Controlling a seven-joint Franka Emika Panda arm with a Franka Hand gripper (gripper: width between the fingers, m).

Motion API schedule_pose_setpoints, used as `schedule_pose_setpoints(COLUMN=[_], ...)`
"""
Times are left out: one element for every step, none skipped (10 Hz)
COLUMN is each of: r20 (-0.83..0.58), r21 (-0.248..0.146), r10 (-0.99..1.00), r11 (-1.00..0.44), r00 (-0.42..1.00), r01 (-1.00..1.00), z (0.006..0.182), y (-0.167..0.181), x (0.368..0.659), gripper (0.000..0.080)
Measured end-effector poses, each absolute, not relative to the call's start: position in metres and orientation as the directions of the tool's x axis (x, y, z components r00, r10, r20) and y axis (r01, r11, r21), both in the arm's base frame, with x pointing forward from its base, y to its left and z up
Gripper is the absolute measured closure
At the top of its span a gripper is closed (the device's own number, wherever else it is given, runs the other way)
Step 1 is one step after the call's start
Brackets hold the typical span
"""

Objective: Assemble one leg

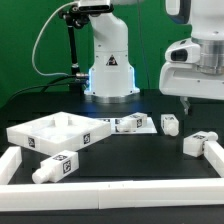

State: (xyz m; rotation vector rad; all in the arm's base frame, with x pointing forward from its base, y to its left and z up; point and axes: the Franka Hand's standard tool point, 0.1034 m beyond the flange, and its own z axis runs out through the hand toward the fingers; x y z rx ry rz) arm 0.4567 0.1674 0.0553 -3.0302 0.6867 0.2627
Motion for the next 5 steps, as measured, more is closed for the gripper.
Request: schedule_pose_setpoints(r20=[-0.169, -0.170, -0.170, -0.169, -0.167], r21=[0.015, 0.015, 0.015, 0.012, 0.001], r10=[-0.425, -0.425, -0.425, -0.427, -0.452], r11=[-0.903, -0.903, -0.903, -0.902, -0.889], r00=[0.889, 0.889, 0.889, 0.888, 0.876], r01=[-0.429, -0.429, -0.429, -0.431, -0.458], z=[0.055, 0.055, 0.055, 0.053, 0.047], y=[0.168, 0.168, 0.168, 0.166, 0.156], x=[0.456, 0.456, 0.456, 0.457, 0.459], gripper=[0.0151, 0.0151, 0.0151, 0.0151, 0.0151])
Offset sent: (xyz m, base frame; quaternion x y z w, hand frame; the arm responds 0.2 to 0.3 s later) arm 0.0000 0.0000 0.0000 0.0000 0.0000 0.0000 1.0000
